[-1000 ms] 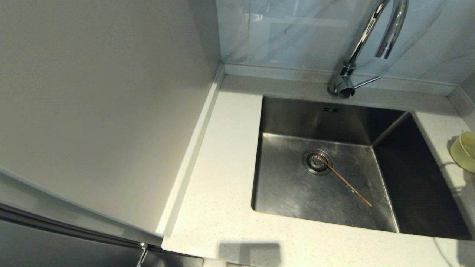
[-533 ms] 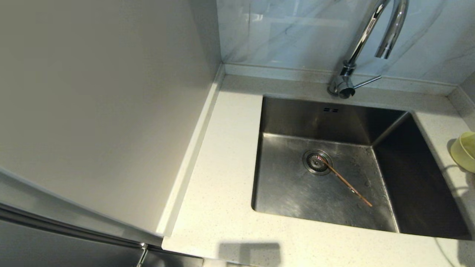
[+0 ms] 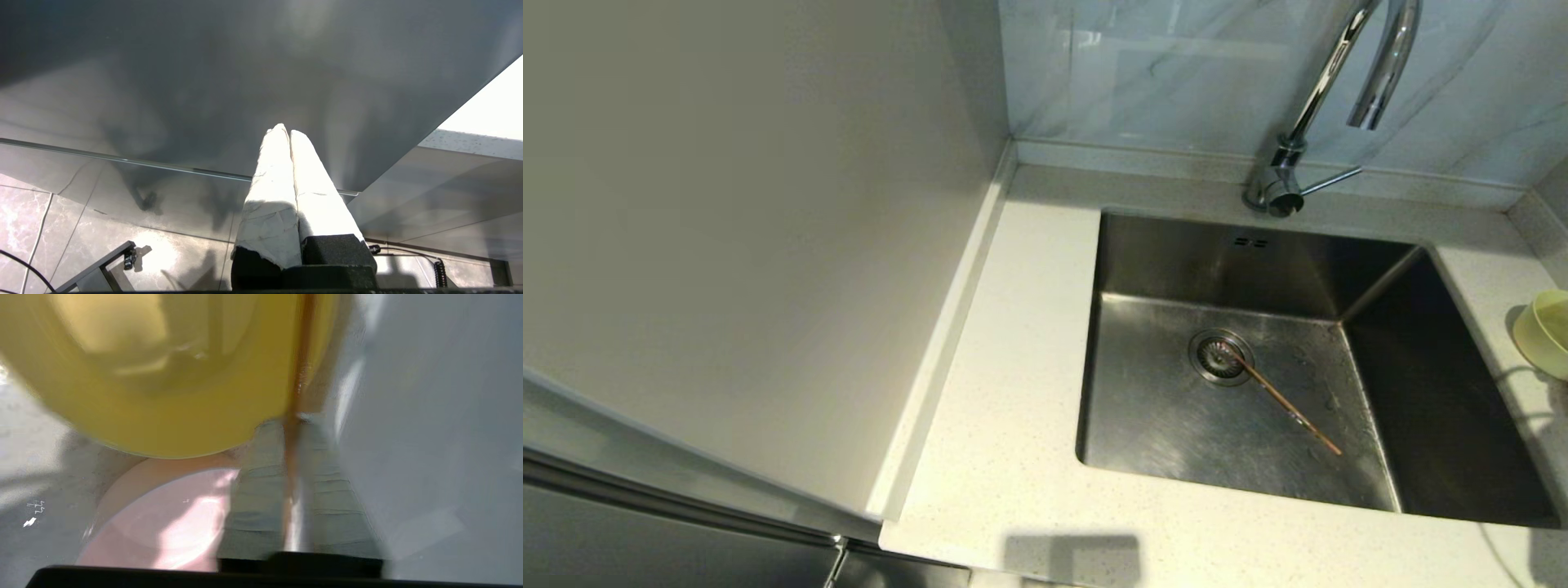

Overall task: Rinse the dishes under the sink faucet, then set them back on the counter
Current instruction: Put the chopsticks back to the table from the sink

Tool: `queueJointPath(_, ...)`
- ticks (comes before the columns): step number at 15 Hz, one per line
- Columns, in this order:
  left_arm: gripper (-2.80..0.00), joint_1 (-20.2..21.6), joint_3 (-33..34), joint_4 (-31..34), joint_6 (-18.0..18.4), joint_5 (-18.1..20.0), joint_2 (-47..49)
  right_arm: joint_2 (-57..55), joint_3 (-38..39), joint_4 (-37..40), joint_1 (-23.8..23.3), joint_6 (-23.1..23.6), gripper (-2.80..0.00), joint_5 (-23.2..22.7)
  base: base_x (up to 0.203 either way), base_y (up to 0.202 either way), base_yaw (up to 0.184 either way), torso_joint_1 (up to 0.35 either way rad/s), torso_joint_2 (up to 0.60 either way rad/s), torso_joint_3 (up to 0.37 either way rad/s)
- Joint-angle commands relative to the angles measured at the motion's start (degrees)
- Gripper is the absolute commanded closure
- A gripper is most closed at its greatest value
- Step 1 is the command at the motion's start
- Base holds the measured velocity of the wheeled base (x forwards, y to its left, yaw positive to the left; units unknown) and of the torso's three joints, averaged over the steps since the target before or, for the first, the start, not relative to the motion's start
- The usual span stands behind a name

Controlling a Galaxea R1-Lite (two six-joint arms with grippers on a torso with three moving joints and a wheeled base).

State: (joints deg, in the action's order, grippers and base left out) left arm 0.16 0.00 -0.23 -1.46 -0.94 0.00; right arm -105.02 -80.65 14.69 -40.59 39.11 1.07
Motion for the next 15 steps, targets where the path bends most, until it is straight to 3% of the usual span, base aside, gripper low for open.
queueJointPath(1, 0.00, 0.02, 0.00, -0.04, -0.04, -0.03, -0.18, 0.00, 0.91, -1.95, 0.10, 0.26, -2.80, -0.25, 0.000, 0.000, 0.000, 0.000, 0.00, 0.000)
queueJointPath(15, 0.00, 0.02, 0.00, -0.04, -0.04, -0.03, -0.18, 0.47, -1.11, -2.49, 0.08, -0.46, -2.80, -0.72, 0.000, 0.000, 0.000, 0.000, 0.00, 0.000)
